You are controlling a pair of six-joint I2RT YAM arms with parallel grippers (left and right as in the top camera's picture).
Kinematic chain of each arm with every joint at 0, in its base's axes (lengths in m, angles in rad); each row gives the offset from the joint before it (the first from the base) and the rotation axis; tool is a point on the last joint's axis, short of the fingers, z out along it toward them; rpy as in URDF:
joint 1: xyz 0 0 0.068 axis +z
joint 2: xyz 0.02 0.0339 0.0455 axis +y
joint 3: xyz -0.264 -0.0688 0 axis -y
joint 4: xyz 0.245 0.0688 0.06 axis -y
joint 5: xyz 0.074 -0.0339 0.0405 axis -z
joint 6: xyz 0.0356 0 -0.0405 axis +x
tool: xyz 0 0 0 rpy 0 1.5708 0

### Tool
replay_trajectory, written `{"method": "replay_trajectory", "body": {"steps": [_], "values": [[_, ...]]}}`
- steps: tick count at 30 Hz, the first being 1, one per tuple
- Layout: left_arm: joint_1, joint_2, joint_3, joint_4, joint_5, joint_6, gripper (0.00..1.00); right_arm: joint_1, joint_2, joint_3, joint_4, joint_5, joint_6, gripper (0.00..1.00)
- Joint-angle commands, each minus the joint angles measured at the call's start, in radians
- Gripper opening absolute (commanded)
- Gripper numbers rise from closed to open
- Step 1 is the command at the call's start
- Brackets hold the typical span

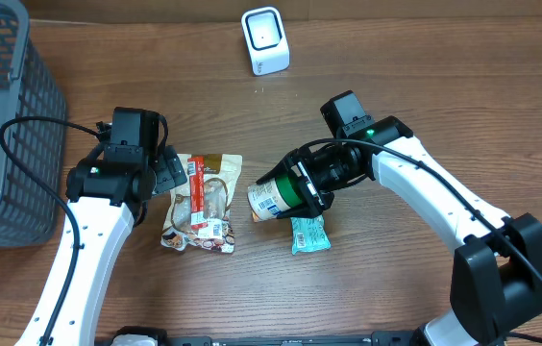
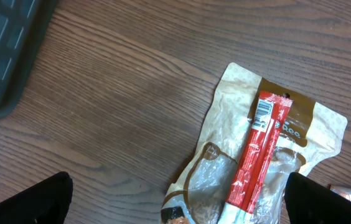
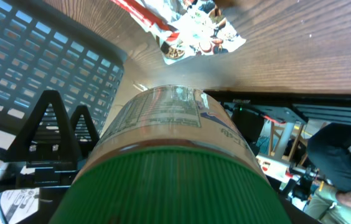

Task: Scan the item barcode
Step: 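Lift the green jar and tilt it sideways toward the left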

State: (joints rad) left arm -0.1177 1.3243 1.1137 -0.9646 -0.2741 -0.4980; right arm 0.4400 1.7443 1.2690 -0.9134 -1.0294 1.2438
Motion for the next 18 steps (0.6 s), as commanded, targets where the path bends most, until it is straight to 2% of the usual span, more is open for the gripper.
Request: {"method": "replay_trajectory", "body": {"steps": [1, 18], "values": [[0.000, -0.004, 0.016, 0.000, -0.013, 0.004, 1.00, -0.004, -0.003, 0.029, 0.005, -0.076, 0.018, 0.04], [0.000, -0.004, 0.016, 0.001, -0.013, 0.004, 1.00, -0.004, -0.003, 0.029, 0.005, -0.133, 0.018, 0.04]]}}
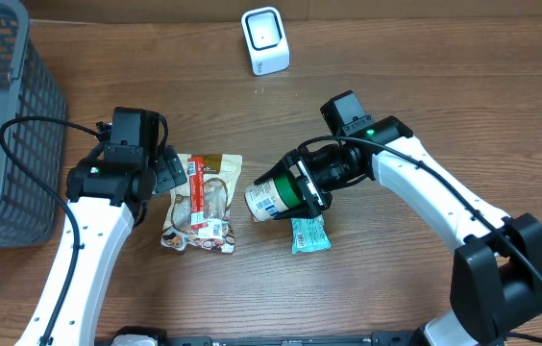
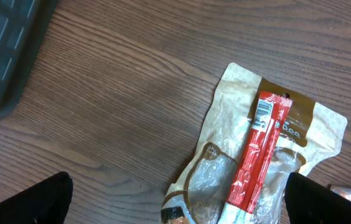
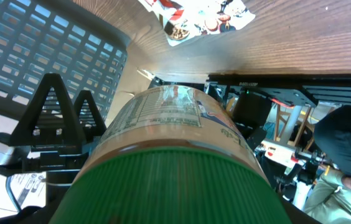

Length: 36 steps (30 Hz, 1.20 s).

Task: Scan the item barcode
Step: 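Lift the green jar and tilt it sideways toward the left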

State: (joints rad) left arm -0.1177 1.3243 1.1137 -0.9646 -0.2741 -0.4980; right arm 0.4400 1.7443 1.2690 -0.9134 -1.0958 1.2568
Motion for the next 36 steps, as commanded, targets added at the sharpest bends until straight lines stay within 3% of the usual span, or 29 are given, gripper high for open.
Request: {"method": "replay_trajectory", "body": {"steps": [1, 36], "values": [[0.000, -0.004, 0.016, 0.001, -0.013, 0.004, 1.00, -0.004, -0.003, 0.029, 0.005, -0.074, 0.005, 0.04], [0.000, -0.004, 0.016, 0.001, -0.013, 0.004, 1.00, -0.028, -0.003, 0.029, 0.027, -0.095, 0.005, 0.04]]}}
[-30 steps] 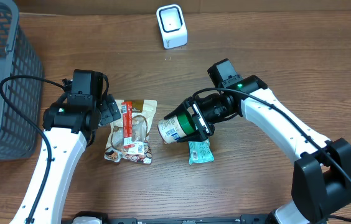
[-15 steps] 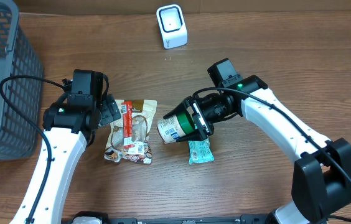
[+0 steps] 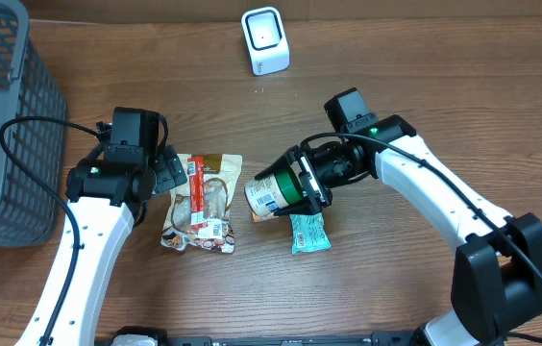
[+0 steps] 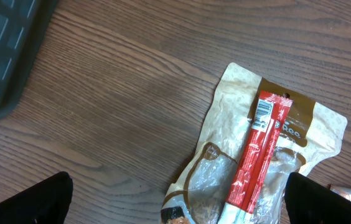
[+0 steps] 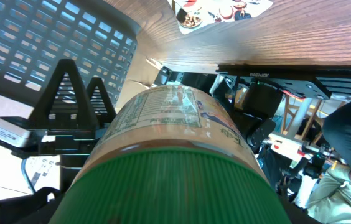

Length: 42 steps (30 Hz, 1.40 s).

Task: Scan the item barcode
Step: 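Lift the green jar and tilt it sideways toward the left, then rotate the held jar back upright and move it right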

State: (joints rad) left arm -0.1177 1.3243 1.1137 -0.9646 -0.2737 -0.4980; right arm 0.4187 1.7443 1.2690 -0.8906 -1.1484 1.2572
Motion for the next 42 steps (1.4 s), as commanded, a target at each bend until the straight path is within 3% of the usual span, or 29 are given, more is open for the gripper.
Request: {"method": "replay_trajectory", "body": {"steps": [1, 7, 20, 35, 42], "values": [[0.000, -0.004, 0.016, 0.001, -0.014, 0.004, 1.00, -0.007, -0.003, 0.029, 0.004, -0.043, 0.004, 0.04], [0.000, -0.004, 0.016, 0.001, -0.014, 0.004, 1.00, -0.009, -0.003, 0.029, 0.005, -0.005, 0.004, 0.04], [0.000, -0.004, 0.016, 0.001, -0.014, 0.004, 1.00, -0.008, -0.003, 0.029, 0.004, 0.323, 0.003, 0.04], [0.000, -0.004, 0.016, 0.000, -0.014, 0.004, 1.00, -0.008, -0.003, 0.028, 0.003, 0.525, -0.002, 0.04], [0.000, -0.004, 0.016, 0.000, -0.014, 0.004, 0.99, -0.008, -0.003, 0.028, 0.003, 0.663, -0.123, 0.04]]}}
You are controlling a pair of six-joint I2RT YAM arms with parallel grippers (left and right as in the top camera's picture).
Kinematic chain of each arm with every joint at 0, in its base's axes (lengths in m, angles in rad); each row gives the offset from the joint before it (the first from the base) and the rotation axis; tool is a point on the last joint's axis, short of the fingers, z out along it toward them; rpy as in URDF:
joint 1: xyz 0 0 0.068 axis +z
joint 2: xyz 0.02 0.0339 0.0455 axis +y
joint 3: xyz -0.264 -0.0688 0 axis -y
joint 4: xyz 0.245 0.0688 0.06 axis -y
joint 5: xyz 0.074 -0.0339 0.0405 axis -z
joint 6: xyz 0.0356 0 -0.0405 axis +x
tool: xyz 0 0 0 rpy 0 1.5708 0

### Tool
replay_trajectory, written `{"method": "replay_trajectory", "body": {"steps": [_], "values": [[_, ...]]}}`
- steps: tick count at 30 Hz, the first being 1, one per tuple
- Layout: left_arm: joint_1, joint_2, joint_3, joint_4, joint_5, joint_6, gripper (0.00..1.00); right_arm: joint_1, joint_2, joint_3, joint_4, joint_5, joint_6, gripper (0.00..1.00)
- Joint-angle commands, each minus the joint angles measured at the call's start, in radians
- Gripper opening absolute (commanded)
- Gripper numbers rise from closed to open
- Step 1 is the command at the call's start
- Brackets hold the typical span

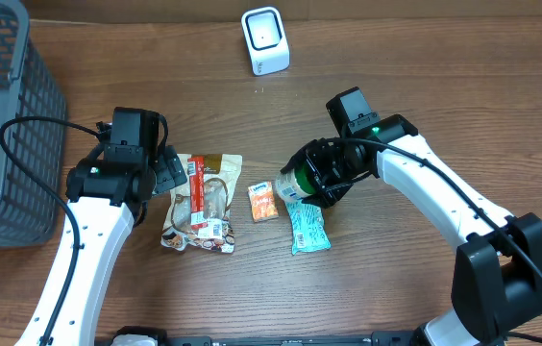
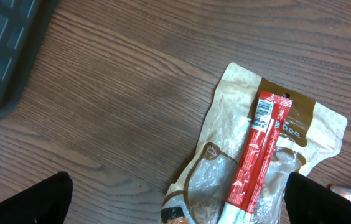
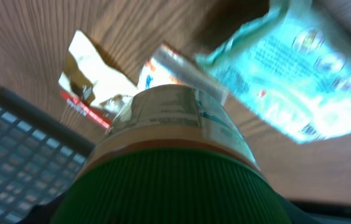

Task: Scan the item barcode
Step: 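Rotate the held jar back upright and move it right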

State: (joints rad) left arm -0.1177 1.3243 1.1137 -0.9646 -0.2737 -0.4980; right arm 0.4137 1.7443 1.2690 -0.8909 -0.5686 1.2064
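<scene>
A jar with a green ribbed lid (image 3: 169, 186) and a pale printed label (image 3: 175, 112) is held off the table in my right gripper (image 1: 317, 179), which is shut on the lid end. The jar (image 1: 298, 183) tilts with its base down and to the left, above a teal packet (image 1: 307, 227). The white barcode scanner (image 1: 265, 40) stands at the table's far edge. My left gripper (image 1: 167, 175) stays open just left of a brown pouch (image 2: 300, 124) that has a red stick pack (image 2: 256, 155) lying on it. Its dark fingertips (image 2: 38, 199) frame the left wrist view.
A grey mesh basket (image 1: 2, 125) fills the far left. A small orange packet (image 1: 263, 202) lies between the pouch and the teal packet (image 3: 294, 81). Bare wooden tabletop (image 1: 425, 86) stretches between the jar and the scanner.
My right gripper has turned the jar from lying sideways, base pointing left, to base tilted down at the table. The orange packet under it now shows. The left arm has not moved.
My right gripper held the jar sideways over the orange and teal packets at every earlier moment, shifting only slightly and looking out under the table edge. Now the wrist has turned and the jar points down at the packets. The left gripper stayed open by the pouch throughout.
</scene>
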Motion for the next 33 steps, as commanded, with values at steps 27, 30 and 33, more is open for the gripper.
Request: {"method": "replay_trajectory", "body": {"steps": [27, 30, 33], "values": [[0.000, -0.004, 0.016, 0.001, -0.014, 0.004, 1.00, -0.003, -0.003, 0.026, -0.090, 0.524, -0.811, 0.04], [0.000, -0.004, 0.016, 0.001, -0.014, 0.004, 1.00, -0.003, -0.003, 0.026, -0.081, 0.576, -0.815, 0.04], [0.000, -0.004, 0.016, 0.001, -0.014, 0.004, 1.00, -0.003, -0.003, 0.026, -0.076, 0.617, -0.815, 0.04]]}}
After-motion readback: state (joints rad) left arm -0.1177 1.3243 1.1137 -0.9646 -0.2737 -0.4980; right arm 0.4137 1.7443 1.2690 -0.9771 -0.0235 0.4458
